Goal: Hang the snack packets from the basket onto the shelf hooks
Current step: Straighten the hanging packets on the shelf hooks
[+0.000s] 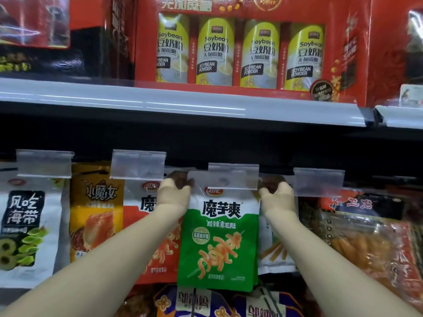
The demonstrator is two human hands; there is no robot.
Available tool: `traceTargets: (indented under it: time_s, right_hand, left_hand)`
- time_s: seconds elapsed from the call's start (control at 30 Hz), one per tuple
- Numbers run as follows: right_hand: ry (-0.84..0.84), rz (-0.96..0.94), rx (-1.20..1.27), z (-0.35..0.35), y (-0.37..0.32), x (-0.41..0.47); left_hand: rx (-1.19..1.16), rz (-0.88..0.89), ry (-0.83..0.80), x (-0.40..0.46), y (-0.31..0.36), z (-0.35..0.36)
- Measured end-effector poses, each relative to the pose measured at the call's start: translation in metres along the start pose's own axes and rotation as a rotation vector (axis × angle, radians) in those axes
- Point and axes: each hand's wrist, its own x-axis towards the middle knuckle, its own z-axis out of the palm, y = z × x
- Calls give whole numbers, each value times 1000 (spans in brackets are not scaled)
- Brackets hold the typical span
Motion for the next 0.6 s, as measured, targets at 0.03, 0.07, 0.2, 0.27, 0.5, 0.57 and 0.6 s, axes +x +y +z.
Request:
traceTargets:
  time_s: [0.03,0.07,0.2,0.27,0.5,0.57,0.6]
  right_hand:
    - [-7,-13,-1,0,-2,-1]
    - [-8,-26,2,1,-5,-3]
    - [7,-42,-38,1,-11,-4]
    - [-4,-31,-70,3,-9,-3]
    - [38,-32,-65,7,-3,-5]
    - [59,-35,-54,6,-4,-3]
    - [64,-41,-50,6,-4,-2]
  left_hand:
    - [-44,-6,-9,-3,-1,1]
    - [-78,-17,-22,-6,-3,2]
    - [-143,-58,-54,-9,-10,7]
    - [-150,-50,-55,-8,-11,7]
    - [-139,-25,-23,-3,-8,7]
    - [-117,-1,-29,-6,-5,9]
    - [-106,11,-25,-7,-4,10]
